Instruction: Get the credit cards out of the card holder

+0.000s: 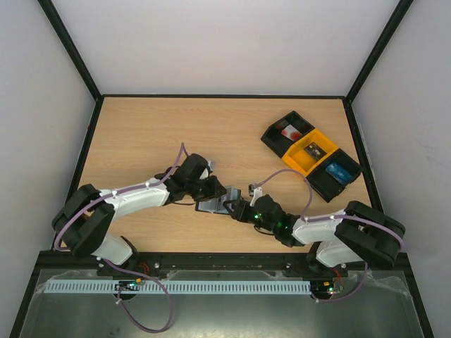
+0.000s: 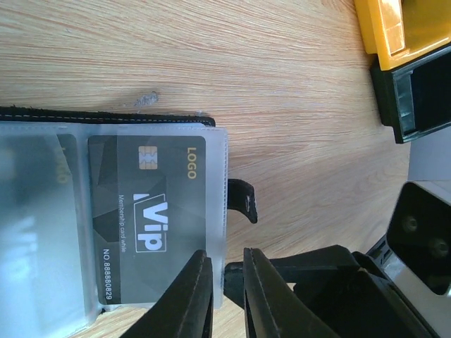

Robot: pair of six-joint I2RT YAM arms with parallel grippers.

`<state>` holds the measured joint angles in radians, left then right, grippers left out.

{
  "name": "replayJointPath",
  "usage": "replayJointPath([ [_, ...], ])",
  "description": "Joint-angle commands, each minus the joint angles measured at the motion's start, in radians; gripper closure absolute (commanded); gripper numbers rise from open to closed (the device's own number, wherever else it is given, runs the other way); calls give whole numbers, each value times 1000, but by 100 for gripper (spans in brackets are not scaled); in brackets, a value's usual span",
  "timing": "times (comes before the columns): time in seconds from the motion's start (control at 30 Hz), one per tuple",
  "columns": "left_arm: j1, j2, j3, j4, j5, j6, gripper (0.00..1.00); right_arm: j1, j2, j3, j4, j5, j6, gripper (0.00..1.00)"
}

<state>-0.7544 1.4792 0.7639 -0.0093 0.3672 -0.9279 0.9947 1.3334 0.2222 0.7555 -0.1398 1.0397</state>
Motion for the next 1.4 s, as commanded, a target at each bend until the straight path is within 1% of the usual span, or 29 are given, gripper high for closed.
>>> replayJointPath([
  [0.0, -5, 3, 7, 3, 7, 3, 85, -2, 34, -15, 62, -13, 16, 55],
  [0.1, -3, -6, 19, -50, -48, 21, 84, -2, 48, -14, 77, -11, 23, 58],
  [0.2, 10, -26, 17, -109, -111, 41, 81, -2, 52, -14, 88, -12, 22, 58],
  [0.33, 42, -61, -23, -116, -139, 55, 77, -2, 46, -10, 58, 10, 17, 59],
  [0.43, 59, -63, -52, -87, -110, 57, 76, -2, 51, -7, 50, 23, 14, 61],
  [0.53, 70, -50, -86, -44, -73, 50, 72, -1, 55, 5, 56, 10, 14, 62],
  [0.7, 112, -52, -132, -7, -32, 57, 71, -2, 66, 48, 75, -33, 5, 62],
  [0.77, 139, -60, -148, -7, -27, 70, 71, -2, 87, 79, 74, -54, -4, 60],
  [0.9, 169, -64, -154, -31, -39, 100, 72, -2, 147, 144, 89, -97, 1, 55],
  [1.0, 184, -55, -165, -6, -3, 107, 74, -2, 185, 175, 81, -109, 6, 54],
  [1.37, 187, -18, -172, 12, 21, 121, 78, -2, 196, 164, 72, -80, 7, 55],
])
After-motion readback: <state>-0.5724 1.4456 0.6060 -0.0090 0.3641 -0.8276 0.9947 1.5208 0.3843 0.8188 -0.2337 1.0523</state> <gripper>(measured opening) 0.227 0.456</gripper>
